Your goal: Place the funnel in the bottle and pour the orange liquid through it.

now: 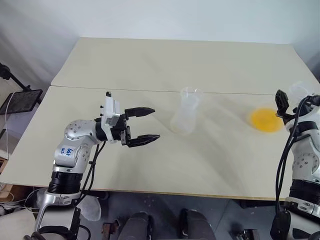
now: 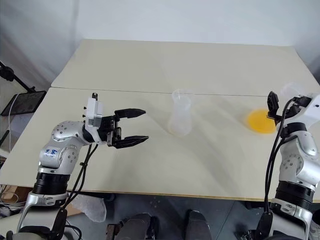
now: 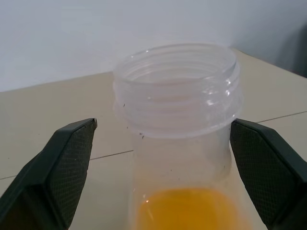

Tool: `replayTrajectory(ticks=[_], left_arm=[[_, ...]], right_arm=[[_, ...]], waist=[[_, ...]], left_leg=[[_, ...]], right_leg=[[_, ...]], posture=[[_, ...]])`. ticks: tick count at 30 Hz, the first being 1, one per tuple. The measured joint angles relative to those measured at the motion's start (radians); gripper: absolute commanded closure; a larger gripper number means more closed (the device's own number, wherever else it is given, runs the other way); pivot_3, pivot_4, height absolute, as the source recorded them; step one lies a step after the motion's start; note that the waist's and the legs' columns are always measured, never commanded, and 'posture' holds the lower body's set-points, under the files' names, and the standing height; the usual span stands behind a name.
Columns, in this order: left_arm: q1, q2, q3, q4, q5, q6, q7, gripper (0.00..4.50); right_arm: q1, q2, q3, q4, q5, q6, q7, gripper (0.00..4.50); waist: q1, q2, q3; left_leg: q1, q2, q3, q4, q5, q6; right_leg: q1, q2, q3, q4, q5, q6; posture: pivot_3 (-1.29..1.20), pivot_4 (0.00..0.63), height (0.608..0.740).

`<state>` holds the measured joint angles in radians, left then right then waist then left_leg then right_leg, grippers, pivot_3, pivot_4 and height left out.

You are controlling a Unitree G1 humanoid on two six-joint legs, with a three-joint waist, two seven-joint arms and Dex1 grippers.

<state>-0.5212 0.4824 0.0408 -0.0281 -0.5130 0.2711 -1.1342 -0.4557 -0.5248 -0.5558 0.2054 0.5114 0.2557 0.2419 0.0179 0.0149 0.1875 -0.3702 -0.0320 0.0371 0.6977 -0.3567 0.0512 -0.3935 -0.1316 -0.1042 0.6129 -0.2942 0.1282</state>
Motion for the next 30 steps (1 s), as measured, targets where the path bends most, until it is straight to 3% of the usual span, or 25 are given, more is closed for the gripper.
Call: replayTrajectory(ticks=[4,9,20,27,30], left_arm=[[0.0,0.0,0.0,-0.004,-0.001,0.0,0.008,0.0],[0.0,0.0,0.0,-0.007,-0.007,0.003,0.008,0.0],[0.0,0.001,0.0,-0.013,-0.009,0.012,0.009,0.0],[0.0,0.001,0.0,-0.016,-0.009,0.013,0.009,0.0],[0.0,0.004,0.0,-0.015,-0.009,0.013,0.009,0.0]], right_arm=[[-0.007,0.002,0.0,0.02,0.0,-0.031,0.007,0.58],[-0.012,0.028,0.0,0.026,0.007,-0.077,0.018,2.03],[-0.011,0.055,0.026,0.013,-0.01,-0.126,0.029,2.04],[-0.006,-0.01,0.14,-0.249,-0.09,0.007,-0.01,2.04],[0.035,0.006,0.163,-0.367,-0.037,0.053,0.021,2.04]], waist=[[-0.001,0.0,0.0],[-0.006,0.0,0.0],[-0.019,0.002,0.001],[-0.017,0.004,0.002],[-0.015,0.004,0.002]], left_leg=[[0.0,0.0,0.0,0.0,0.0,0.0],[0.0,0.0,0.0,0.0,0.0,0.0],[0.0,0.0,0.0,-0.001,0.0,0.0],[0.0,0.001,-0.001,-0.001,0.0,0.0],[-0.001,0.0,-0.001,-0.001,0.0,0.0]], right_leg=[[0.0,0.0,0.0,0.0,0.0,0.0],[0.0,0.0,0.0,0.0,0.0,0.0],[0.0,0.0,0.0,0.0,0.0,0.0],[0.0,0.0,0.0,0.0,0.0,0.0],[0.0,0.0,0.0,-0.001,0.0,0.0]], posture=[[0.0,0.15,0.74],[0.0,0.15,0.74],[0.0,0.15,0.74],[0.0,0.15,0.74],[0.0,0.15,0.74]])
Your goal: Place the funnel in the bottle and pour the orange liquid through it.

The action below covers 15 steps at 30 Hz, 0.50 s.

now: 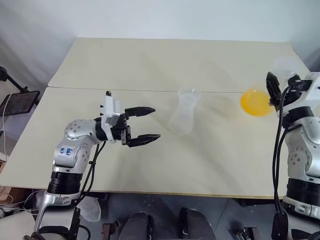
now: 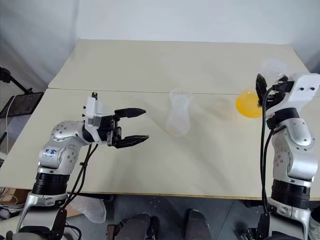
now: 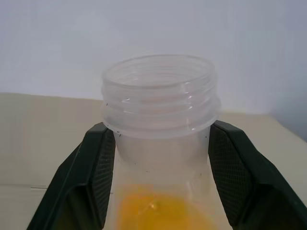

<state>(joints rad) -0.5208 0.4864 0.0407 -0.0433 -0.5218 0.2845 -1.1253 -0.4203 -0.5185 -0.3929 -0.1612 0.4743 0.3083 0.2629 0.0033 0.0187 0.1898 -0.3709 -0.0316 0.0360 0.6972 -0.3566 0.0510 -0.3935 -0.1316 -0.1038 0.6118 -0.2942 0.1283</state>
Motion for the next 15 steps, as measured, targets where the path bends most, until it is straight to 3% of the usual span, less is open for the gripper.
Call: replayTrajectory(ticks=[2,5,9,15], left_arm=[[0.0,0.0,0.0,0.0,0.0,0.0,0.001,0.0],[0.002,0.001,0.001,0.0,0.0,0.0,0.011,0.0],[0.033,-0.001,0.013,-0.002,0.0,-0.003,0.034,0.0],[0.05,-0.036,0.028,-0.002,0.0,-0.028,0.096,0.0]], right_arm=[[0.019,0.015,0.03,-0.057,0.022,0.023,0.016,2.04],[0.068,-0.008,0.121,-0.147,-0.101,-0.026,0.023,2.04],[0.099,-0.118,0.274,-0.199,-0.334,-0.093,0.05,2.04],[0.065,-0.143,0.361,-0.177,-0.524,-0.159,0.051,2.04]], waist=[[-0.001,0.0,0.0],[-0.001,0.0,0.0],[-0.003,0.0,0.0],[-0.001,-0.001,0.0]], left_leg=[[0.0,0.0,0.001,0.0,0.0,0.0],[0.0,0.0,0.0,0.0,0.0,0.0],[0.0,-0.001,0.001,0.0,0.0,0.0],[0.0,-0.001,0.001,0.0,0.0,0.0]], right_leg=[[0.0,0.0,0.0,0.0,0.0,0.0],[-0.001,0.0,0.0,0.0,0.0,0.0],[-0.001,0.0,0.0,0.0,0.0,0.0],[0.0,0.0,-0.001,0.0,0.0,0.0]], posture=[[0.0,0.15,0.74],[0.0,0.15,0.74],[0.0,0.15,0.74],[0.0,0.15,0.74]])
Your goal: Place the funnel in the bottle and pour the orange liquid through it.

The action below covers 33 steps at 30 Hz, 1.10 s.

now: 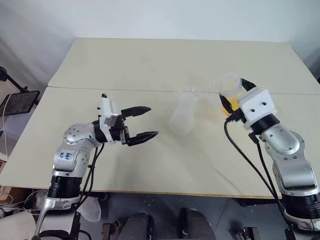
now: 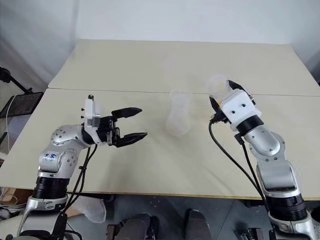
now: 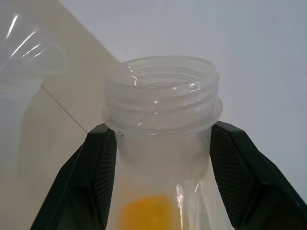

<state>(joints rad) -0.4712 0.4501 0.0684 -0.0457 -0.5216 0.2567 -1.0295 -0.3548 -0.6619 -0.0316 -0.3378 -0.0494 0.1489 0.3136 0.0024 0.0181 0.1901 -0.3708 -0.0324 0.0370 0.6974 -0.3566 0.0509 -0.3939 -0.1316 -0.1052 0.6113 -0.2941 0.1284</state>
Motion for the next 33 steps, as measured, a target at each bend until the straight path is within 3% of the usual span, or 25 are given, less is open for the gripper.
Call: replayTrajectory(ticks=[17,33], left_arm=[[0.03,-0.042,0.0,-0.024,0.023,-0.051,0.134,0.0],[0.043,-0.043,-0.011,-0.032,0.023,-0.051,0.142,0.0]], right_arm=[[-0.151,0.009,0.178,0.156,-0.354,-0.172,-0.01,2.04],[-0.17,0.006,0.181,0.182,-0.532,-0.259,-0.04,2.04]], waist=[[-0.003,0.0,0.0],[-0.004,0.0,0.0]], left_leg=[[0.0,0.0,0.0,0.0,0.0,0.0],[0.0,0.0,0.0,0.0,0.0,0.0]], right_leg=[[0.0,0.0,-0.002,0.0,0.0,0.0],[0.0,0.0,-0.002,0.0,0.0,0.0]], posture=[[0.0,0.15,0.74],[0.0,0.15,0.74]])
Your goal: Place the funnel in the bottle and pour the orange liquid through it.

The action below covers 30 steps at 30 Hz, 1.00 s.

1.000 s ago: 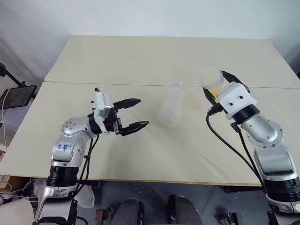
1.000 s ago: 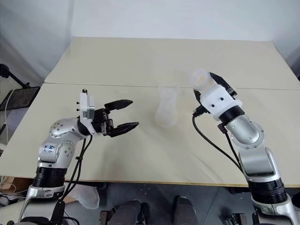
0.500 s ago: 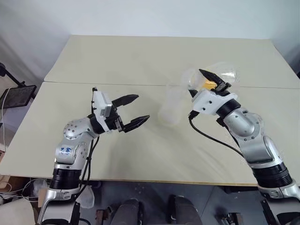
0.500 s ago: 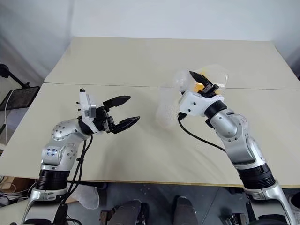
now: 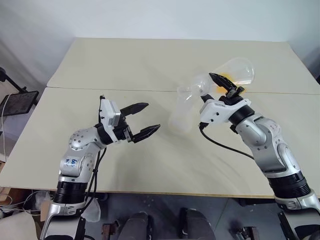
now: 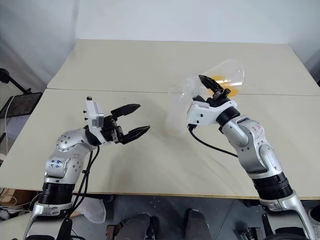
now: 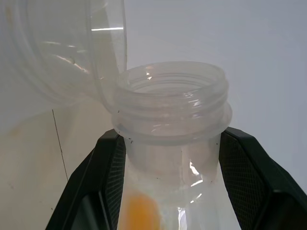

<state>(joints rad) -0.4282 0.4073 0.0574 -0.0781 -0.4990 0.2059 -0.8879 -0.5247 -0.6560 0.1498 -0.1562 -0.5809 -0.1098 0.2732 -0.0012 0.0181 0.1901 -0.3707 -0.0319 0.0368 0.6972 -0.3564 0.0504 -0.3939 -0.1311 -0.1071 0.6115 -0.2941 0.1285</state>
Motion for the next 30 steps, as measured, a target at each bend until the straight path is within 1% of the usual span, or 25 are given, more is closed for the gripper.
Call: replayTrajectory(ticks=[4,6,30], left_arm=[[0.0,-0.001,-0.005,0.0,0.0,0.0,-0.001,0.0],[-0.002,-0.004,-0.009,0.0,0.0,0.0,-0.002,0.0],[-0.004,-0.016,-0.025,0.001,0.0,-0.008,-0.002,0.0]], right_arm=[[-0.019,-0.044,0.005,0.007,-0.074,-0.05,-0.007,2.04],[-0.025,-0.045,0.004,0.009,-0.092,-0.066,-0.015,2.04],[-0.045,-0.067,-0.001,0.038,-0.193,-0.146,-0.064,2.04]], waist=[[0.0,0.0,0.0],[0.0,0.0,0.0],[0.0,0.0,0.0]], left_leg=[[0.0,0.0,0.0,0.0,0.0,0.0],[0.0,0.0,0.0,0.0,0.0,0.0],[0.0,0.0,0.0,0.0,0.0,0.0]], right_leg=[[0.0,0.0,0.0,0.0,0.0,0.0],[0.0,0.0,0.0,0.0,0.0,0.0],[0.0,0.0,0.0,0.0,0.0,0.0]], posture=[[0.0,0.15,0.74],[0.0,0.15,0.74],[0.0,0.15,0.74]])
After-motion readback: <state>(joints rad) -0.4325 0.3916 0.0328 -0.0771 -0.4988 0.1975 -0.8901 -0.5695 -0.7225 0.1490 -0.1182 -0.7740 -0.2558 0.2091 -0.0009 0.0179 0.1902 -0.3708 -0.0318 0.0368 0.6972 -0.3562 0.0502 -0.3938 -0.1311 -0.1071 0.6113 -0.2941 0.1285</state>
